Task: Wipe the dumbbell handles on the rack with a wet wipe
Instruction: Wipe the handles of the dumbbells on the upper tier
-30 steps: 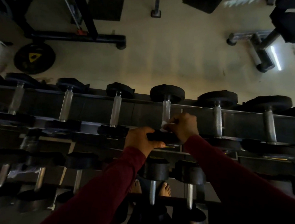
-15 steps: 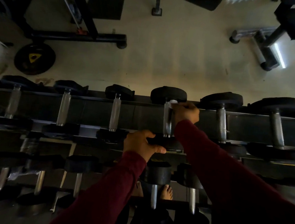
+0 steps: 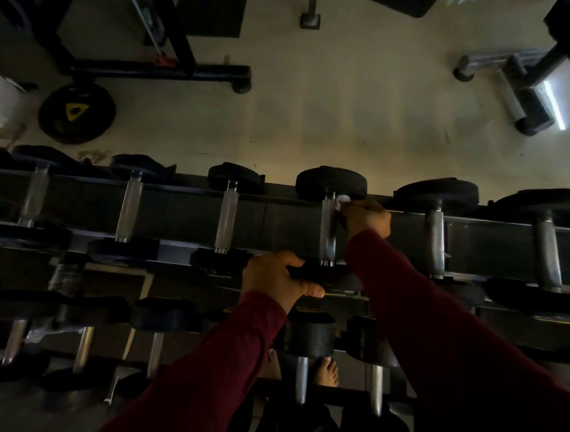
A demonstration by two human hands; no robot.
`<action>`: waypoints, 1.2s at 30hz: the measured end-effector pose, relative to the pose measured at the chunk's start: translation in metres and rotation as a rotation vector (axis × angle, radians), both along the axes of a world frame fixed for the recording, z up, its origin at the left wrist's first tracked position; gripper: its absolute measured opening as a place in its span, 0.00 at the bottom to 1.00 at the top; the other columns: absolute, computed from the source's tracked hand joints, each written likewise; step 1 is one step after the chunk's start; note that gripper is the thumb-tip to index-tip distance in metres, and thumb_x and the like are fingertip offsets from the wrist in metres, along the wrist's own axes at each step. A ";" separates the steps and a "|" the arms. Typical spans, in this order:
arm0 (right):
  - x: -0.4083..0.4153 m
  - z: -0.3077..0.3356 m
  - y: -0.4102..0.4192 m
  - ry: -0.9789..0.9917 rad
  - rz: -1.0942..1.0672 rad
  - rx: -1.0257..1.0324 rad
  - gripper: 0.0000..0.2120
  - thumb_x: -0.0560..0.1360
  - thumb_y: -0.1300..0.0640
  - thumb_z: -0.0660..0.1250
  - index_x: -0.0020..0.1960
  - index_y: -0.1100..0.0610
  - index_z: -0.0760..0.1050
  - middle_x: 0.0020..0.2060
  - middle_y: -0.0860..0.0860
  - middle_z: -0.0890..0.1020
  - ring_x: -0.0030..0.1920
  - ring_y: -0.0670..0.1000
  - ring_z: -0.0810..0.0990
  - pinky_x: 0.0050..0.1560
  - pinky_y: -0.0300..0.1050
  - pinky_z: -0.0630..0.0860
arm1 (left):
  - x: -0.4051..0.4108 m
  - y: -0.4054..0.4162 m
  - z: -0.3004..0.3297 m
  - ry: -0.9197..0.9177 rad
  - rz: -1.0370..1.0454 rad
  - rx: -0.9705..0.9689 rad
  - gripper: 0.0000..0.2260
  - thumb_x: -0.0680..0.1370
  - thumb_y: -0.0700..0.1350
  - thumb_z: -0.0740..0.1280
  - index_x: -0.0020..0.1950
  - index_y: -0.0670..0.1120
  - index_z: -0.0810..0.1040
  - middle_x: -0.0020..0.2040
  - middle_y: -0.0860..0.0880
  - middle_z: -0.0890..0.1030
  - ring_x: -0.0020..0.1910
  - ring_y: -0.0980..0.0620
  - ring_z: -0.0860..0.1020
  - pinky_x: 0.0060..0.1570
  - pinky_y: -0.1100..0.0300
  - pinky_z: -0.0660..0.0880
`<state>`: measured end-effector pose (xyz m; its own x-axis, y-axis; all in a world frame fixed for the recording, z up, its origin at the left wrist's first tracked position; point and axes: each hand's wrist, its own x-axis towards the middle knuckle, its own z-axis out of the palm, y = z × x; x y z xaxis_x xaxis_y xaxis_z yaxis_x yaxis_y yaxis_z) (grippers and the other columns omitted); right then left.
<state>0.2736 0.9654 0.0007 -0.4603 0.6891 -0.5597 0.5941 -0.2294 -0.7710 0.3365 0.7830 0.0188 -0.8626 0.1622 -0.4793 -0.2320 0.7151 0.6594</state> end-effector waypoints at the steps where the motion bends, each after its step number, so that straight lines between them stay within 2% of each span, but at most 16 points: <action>1: -0.001 -0.001 0.003 -0.025 0.001 -0.060 0.06 0.71 0.55 0.76 0.42 0.55 0.81 0.39 0.50 0.83 0.42 0.48 0.82 0.45 0.42 0.81 | 0.000 0.000 -0.001 0.003 0.006 0.001 0.28 0.54 0.56 0.84 0.52 0.54 0.82 0.49 0.56 0.82 0.49 0.57 0.80 0.54 0.54 0.80; 3: -0.002 -0.003 0.002 -0.005 -0.024 -0.050 0.05 0.71 0.56 0.76 0.42 0.54 0.81 0.39 0.50 0.83 0.42 0.48 0.82 0.51 0.47 0.82 | 0.001 0.000 -0.002 0.005 0.009 -0.001 0.28 0.54 0.56 0.84 0.52 0.54 0.82 0.48 0.56 0.82 0.48 0.57 0.80 0.53 0.54 0.80; 5: 0.001 -0.004 -0.008 0.044 0.029 0.189 0.03 0.73 0.57 0.75 0.43 0.55 0.82 0.39 0.48 0.84 0.41 0.45 0.82 0.50 0.46 0.82 | 0.000 0.000 -0.002 0.006 0.002 -0.011 0.28 0.54 0.57 0.83 0.52 0.54 0.82 0.48 0.56 0.82 0.49 0.57 0.79 0.54 0.54 0.80; 8: 0.008 -0.008 -0.019 0.070 0.393 0.702 0.06 0.79 0.54 0.68 0.46 0.55 0.80 0.41 0.48 0.82 0.39 0.45 0.81 0.45 0.40 0.79 | 0.000 0.000 -0.002 0.008 0.000 -0.015 0.29 0.53 0.57 0.83 0.51 0.54 0.82 0.49 0.55 0.82 0.50 0.55 0.79 0.54 0.53 0.79; 10: 0.010 -0.008 -0.022 0.094 0.633 0.813 0.06 0.80 0.54 0.65 0.50 0.54 0.80 0.42 0.48 0.82 0.40 0.44 0.80 0.45 0.36 0.77 | -0.001 0.001 -0.001 0.005 0.020 -0.009 0.29 0.53 0.56 0.84 0.51 0.53 0.83 0.50 0.54 0.83 0.50 0.54 0.80 0.55 0.52 0.79; 13: 0.003 -0.012 -0.029 -0.027 0.884 0.809 0.07 0.82 0.54 0.60 0.55 0.52 0.76 0.43 0.46 0.79 0.40 0.42 0.77 0.40 0.35 0.72 | -0.001 0.002 0.001 -0.004 0.020 -0.009 0.29 0.53 0.56 0.84 0.52 0.53 0.83 0.50 0.54 0.83 0.51 0.54 0.80 0.55 0.52 0.79; 17: 0.003 -0.014 -0.027 -0.025 0.972 0.873 0.08 0.82 0.55 0.59 0.56 0.54 0.75 0.47 0.50 0.80 0.40 0.43 0.76 0.41 0.37 0.72 | -0.001 0.001 0.003 0.008 0.008 -0.021 0.28 0.54 0.57 0.83 0.52 0.53 0.83 0.51 0.54 0.83 0.52 0.55 0.79 0.56 0.53 0.78; 20: 0.018 -0.008 -0.016 0.116 0.826 0.941 0.08 0.81 0.56 0.63 0.56 0.53 0.80 0.50 0.51 0.83 0.45 0.46 0.81 0.49 0.40 0.79 | 0.000 0.001 0.002 0.017 0.006 -0.024 0.29 0.54 0.57 0.83 0.52 0.54 0.82 0.51 0.54 0.82 0.52 0.55 0.79 0.56 0.53 0.79; 22: 0.023 -0.005 -0.012 0.215 0.648 0.875 0.06 0.79 0.56 0.66 0.53 0.50 0.82 0.47 0.50 0.84 0.44 0.46 0.82 0.50 0.41 0.80 | 0.000 0.000 0.001 0.014 0.012 -0.014 0.29 0.54 0.57 0.83 0.52 0.54 0.82 0.51 0.54 0.82 0.52 0.55 0.79 0.56 0.53 0.79; 23: 0.023 -0.006 -0.010 0.232 0.637 0.864 0.06 0.79 0.57 0.66 0.53 0.50 0.82 0.47 0.50 0.84 0.43 0.46 0.82 0.49 0.40 0.80 | 0.000 0.000 0.001 0.012 0.012 -0.011 0.29 0.54 0.56 0.83 0.53 0.54 0.82 0.51 0.54 0.82 0.52 0.54 0.79 0.56 0.53 0.79; 26: 0.016 -0.011 -0.009 0.154 0.898 0.955 0.08 0.80 0.58 0.64 0.57 0.51 0.79 0.52 0.50 0.82 0.47 0.46 0.80 0.51 0.36 0.74 | -0.001 -0.001 0.001 0.017 -0.001 -0.022 0.29 0.54 0.57 0.83 0.52 0.54 0.82 0.52 0.54 0.82 0.52 0.55 0.79 0.56 0.53 0.78; 28: 0.011 -0.012 -0.007 0.126 1.078 1.046 0.09 0.79 0.57 0.64 0.57 0.51 0.79 0.54 0.50 0.81 0.51 0.47 0.80 0.53 0.37 0.75 | -0.001 0.000 0.000 0.008 0.001 -0.018 0.28 0.53 0.58 0.83 0.51 0.55 0.83 0.51 0.55 0.82 0.51 0.55 0.79 0.55 0.54 0.79; 30: 0.010 -0.008 -0.004 0.110 1.118 1.046 0.09 0.80 0.58 0.63 0.57 0.52 0.80 0.53 0.49 0.81 0.51 0.46 0.80 0.53 0.35 0.74 | 0.000 0.000 -0.002 -0.010 0.014 0.004 0.28 0.53 0.57 0.83 0.50 0.55 0.82 0.50 0.56 0.82 0.51 0.56 0.80 0.54 0.53 0.79; 33: 0.017 0.000 0.002 0.105 0.805 0.825 0.07 0.80 0.57 0.65 0.53 0.53 0.81 0.45 0.45 0.80 0.41 0.42 0.77 0.44 0.27 0.69 | 0.000 -0.001 -0.003 -0.024 0.003 0.007 0.26 0.55 0.55 0.83 0.50 0.55 0.81 0.50 0.56 0.81 0.50 0.57 0.79 0.54 0.53 0.79; 34: 0.018 -0.002 0.004 0.082 0.671 0.729 0.06 0.80 0.55 0.66 0.51 0.54 0.81 0.43 0.45 0.81 0.38 0.41 0.77 0.40 0.26 0.68 | -0.001 -0.001 -0.003 -0.024 -0.002 0.008 0.26 0.55 0.55 0.83 0.50 0.55 0.81 0.50 0.56 0.81 0.50 0.57 0.79 0.54 0.54 0.79; 36: 0.017 -0.004 0.004 0.040 0.449 0.466 0.07 0.77 0.52 0.69 0.49 0.54 0.81 0.41 0.46 0.81 0.40 0.42 0.79 0.44 0.32 0.75 | -0.001 -0.002 -0.003 -0.009 -0.007 0.005 0.26 0.55 0.56 0.83 0.51 0.55 0.81 0.50 0.56 0.81 0.50 0.57 0.79 0.54 0.55 0.79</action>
<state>0.2904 0.9696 -0.0034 -0.7745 0.5914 -0.2246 0.5229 0.3987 -0.7533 0.3354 0.7813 0.0156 -0.8572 0.1701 -0.4861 -0.2331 0.7135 0.6607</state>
